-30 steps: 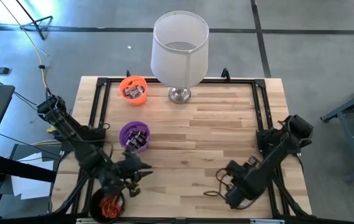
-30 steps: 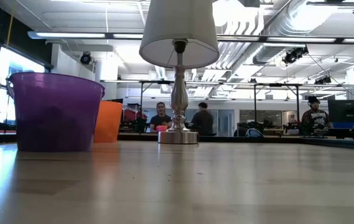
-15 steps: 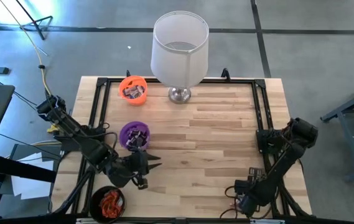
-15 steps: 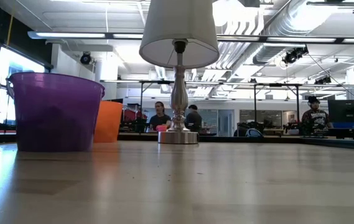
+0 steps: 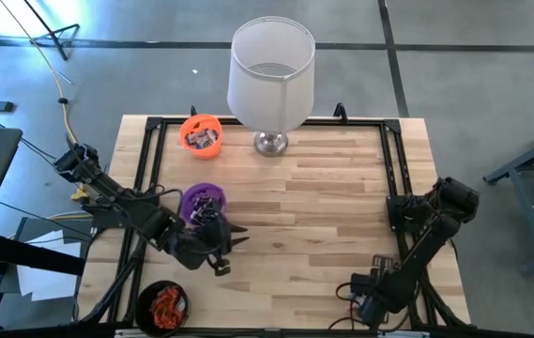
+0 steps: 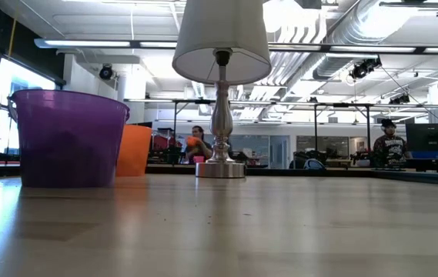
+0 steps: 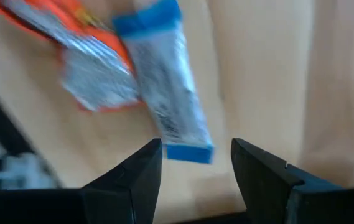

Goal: Sort candy
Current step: Put the white chocolate into the orange bucket

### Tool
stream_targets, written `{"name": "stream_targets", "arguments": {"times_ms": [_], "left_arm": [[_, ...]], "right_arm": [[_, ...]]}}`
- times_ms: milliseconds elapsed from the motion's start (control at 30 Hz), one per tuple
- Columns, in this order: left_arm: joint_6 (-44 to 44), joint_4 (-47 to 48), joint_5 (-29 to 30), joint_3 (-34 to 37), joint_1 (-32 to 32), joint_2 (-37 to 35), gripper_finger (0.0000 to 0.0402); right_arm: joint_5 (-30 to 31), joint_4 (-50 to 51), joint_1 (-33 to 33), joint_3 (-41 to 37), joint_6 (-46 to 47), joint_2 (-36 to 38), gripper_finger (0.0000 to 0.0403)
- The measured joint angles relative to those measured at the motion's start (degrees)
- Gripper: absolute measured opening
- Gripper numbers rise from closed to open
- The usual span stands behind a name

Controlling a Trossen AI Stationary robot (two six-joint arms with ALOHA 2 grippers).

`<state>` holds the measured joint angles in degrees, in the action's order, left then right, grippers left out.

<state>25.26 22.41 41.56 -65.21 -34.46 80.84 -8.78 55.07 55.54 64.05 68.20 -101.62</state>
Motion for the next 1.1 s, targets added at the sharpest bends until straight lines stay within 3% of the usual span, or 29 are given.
{"name": "stream_targets", "arguments": {"times_ms": [400, 633, 733, 833, 1033, 1100], "left_arm": [[-1.9, 0.0, -1.8, 0.0, 0.4, 0.0, 0.0076], [-1.9, 0.0, -2.3, 0.0, 0.4, 0.0, 0.0076], [-1.9, 0.0, -2.3, 0.0, 0.4, 0.0, 0.0076], [-1.9, 0.0, -2.2, 0.0, 0.4, 0.0, 0.0076], [-1.4, 0.3, -2.1, 0.0, 0.3, 0.0, 0.0076], [-1.4, 0.7, -2.8, 0.0, -0.1, 0.0, 0.0076]], "right_arm": [[1.9, -3.5, -1.8, -1.6, -0.1, 0.0, 0.0188], [0.5, -17.3, -1.8, -7.7, 0.6, 0.4, 0.0188], [0.4, -18.1, -2.0, -8.5, 2.8, 0.4, 0.0182], [-0.6, -16.4, -2.6, -8.3, 3.7, 0.3, 0.0151], [-2.4, -15.1, -5.0, -8.5, 7.0, 0.2, 0.0034], [-1.9, -14.6, -5.8, -8.5, 8.6, 0.2, 0.0015]]}}
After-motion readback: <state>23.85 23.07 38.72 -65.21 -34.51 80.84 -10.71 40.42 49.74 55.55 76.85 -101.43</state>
